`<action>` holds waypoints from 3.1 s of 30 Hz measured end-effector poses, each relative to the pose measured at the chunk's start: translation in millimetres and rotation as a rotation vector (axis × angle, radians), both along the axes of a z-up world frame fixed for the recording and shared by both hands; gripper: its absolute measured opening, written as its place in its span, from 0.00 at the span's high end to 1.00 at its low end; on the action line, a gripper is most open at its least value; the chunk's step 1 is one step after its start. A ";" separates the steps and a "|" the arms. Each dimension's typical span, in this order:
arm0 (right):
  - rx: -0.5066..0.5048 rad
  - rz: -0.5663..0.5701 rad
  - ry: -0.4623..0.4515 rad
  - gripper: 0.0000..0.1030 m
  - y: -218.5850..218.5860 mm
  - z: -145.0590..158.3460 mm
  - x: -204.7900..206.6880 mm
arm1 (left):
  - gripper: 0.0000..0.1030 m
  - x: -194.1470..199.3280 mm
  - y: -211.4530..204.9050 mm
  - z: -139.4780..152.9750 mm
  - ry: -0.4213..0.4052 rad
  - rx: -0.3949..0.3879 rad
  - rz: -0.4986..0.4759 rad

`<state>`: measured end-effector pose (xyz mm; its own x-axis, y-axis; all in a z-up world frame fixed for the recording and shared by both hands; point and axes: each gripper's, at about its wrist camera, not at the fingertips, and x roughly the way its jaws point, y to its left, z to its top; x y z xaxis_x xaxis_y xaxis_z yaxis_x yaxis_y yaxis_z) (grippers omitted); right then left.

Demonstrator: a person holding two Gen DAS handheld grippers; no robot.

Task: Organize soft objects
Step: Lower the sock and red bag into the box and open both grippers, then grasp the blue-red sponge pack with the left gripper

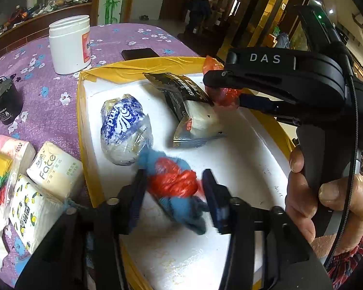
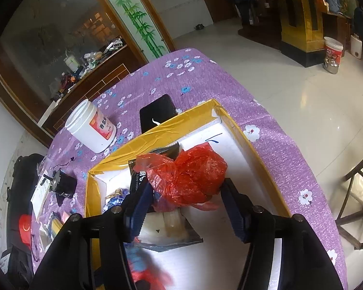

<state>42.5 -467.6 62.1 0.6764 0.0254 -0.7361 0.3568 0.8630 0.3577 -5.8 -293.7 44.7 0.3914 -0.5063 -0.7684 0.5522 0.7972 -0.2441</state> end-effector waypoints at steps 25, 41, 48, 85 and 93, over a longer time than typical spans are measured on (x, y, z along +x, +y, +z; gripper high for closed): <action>-0.018 0.063 -0.122 0.36 16.7 23.5 -10.1 | 0.48 -26.6 63.8 55.0 -0.089 -0.056 -0.006; 0.017 0.134 -0.131 0.36 30.4 21.2 -9.1 | 0.40 -26.0 163.3 18.0 -0.040 0.015 0.044; 0.014 0.144 -0.128 0.36 33.1 21.2 -9.4 | 0.37 -41.7 130.7 -6.4 -0.109 0.223 -0.147; -0.284 0.735 -0.102 0.28 222.1 5.7 -26.6 | 0.54 -51.7 262.0 -24.3 -0.050 0.093 0.333; -0.319 0.770 -0.012 0.27 228.0 -8.4 -20.7 | 0.54 -52.8 250.6 -26.2 -0.074 0.172 0.324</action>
